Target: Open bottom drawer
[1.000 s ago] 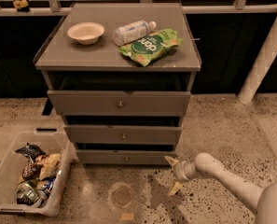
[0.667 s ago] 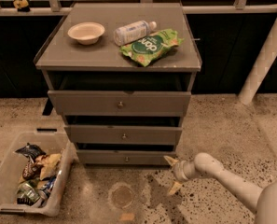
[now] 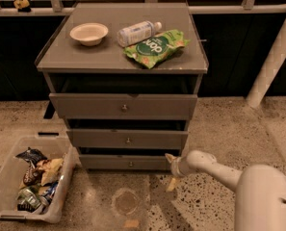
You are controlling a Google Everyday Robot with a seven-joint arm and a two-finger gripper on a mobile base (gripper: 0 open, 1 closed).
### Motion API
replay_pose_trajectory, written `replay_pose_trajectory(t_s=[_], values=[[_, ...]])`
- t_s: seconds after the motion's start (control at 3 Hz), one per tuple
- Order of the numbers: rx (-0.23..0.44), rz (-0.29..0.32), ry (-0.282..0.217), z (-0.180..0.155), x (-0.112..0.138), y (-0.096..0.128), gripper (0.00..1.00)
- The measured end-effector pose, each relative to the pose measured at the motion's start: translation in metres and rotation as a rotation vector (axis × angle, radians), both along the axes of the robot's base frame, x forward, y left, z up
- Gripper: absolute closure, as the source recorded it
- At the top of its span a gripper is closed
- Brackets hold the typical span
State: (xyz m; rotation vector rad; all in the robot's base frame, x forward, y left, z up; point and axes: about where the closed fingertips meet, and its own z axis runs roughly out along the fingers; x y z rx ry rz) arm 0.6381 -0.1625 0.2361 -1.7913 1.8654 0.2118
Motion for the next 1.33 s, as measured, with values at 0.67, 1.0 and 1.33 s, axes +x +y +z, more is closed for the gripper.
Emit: replay_pose_trajectory(t_s=[0.67, 1.0, 1.33], values=[[0.016, -0.062, 0.033, -0.004, 0.003, 0.007, 0.0], [0.009, -0.074, 0.022, -0.012, 0.01, 0.007, 0.0], [-0.008, -0.098, 0.01, -0.036, 0.032, 0.014, 0.0]])
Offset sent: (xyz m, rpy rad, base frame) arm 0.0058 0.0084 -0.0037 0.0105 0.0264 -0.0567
